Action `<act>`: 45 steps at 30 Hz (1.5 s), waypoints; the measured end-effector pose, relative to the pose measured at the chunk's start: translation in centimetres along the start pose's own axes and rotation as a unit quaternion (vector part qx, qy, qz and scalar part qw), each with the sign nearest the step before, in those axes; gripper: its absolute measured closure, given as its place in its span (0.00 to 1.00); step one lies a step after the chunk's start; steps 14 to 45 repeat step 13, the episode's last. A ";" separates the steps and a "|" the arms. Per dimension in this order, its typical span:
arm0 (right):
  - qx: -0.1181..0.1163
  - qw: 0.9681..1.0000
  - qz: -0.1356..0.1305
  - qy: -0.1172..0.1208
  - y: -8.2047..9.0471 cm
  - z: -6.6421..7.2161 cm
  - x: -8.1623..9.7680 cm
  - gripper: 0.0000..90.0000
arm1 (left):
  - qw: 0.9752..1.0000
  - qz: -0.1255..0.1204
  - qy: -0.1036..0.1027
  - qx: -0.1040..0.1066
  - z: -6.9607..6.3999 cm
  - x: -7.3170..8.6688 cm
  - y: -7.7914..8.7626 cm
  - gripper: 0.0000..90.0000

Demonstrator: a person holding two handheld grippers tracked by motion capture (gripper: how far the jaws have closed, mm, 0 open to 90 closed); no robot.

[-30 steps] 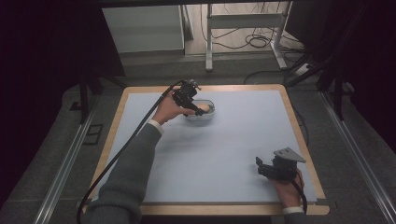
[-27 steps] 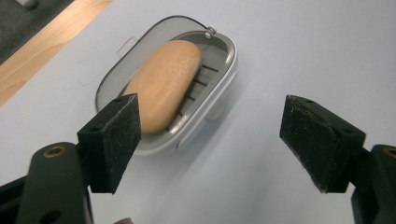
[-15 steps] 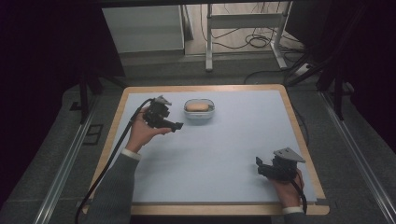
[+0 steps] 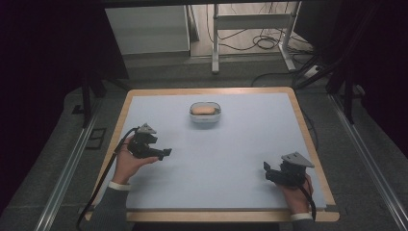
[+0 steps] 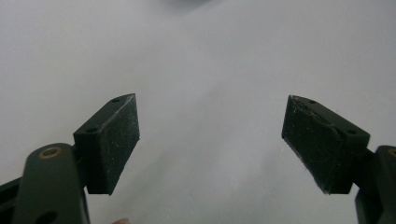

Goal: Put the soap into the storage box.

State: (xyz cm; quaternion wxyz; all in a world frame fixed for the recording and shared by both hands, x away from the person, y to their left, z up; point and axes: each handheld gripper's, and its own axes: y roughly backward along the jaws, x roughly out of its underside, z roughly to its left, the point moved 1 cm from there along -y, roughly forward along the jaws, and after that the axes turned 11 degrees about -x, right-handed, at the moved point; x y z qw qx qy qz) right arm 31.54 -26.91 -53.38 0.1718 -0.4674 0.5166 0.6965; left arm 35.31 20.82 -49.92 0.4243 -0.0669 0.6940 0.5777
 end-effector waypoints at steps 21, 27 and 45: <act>-0.009 1.000 0.002 -0.006 0.0 -0.2 0.0 0.12 | 1.000 0.002 0.015 0.010 0.0 1.6 -0.2 0.21; -0.009 1.000 0.002 -0.006 0.0 -0.2 0.0 0.12 | 1.000 0.002 0.015 0.010 0.0 1.6 -0.2 0.21; -0.009 1.000 0.002 -0.006 0.0 -0.2 0.0 0.12 | 1.000 0.002 0.015 0.010 0.0 1.6 -0.2 0.21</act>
